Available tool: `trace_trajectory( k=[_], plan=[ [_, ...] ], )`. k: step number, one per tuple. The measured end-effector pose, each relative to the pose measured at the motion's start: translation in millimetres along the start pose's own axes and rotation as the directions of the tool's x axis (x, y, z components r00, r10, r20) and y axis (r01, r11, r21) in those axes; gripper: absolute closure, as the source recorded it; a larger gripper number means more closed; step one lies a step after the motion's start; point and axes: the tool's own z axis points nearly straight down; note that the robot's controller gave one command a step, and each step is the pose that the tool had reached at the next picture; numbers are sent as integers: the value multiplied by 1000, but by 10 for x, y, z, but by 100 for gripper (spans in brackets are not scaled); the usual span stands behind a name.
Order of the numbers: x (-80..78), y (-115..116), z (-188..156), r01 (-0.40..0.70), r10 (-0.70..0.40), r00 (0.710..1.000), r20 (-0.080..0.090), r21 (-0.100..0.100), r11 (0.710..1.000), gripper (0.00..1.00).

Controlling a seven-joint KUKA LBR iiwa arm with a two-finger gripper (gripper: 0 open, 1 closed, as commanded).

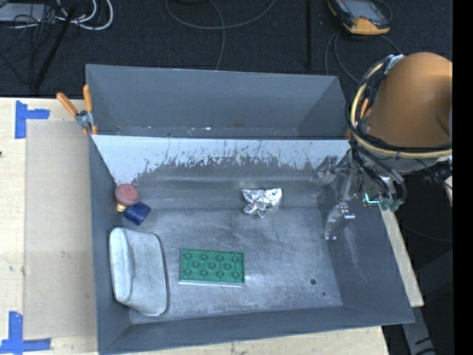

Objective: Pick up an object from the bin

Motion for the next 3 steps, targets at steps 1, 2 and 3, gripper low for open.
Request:
trace_trajectory(
  k=[1,2,3],
  plan=[
    [-542,464,1608,-41,41,999,6,0,999,0],
    [-524,374,1429,-138,138,990,4,0,990,0],
    [-522,324,1436,-133,133,991,3,0,991,0]
  ],
)
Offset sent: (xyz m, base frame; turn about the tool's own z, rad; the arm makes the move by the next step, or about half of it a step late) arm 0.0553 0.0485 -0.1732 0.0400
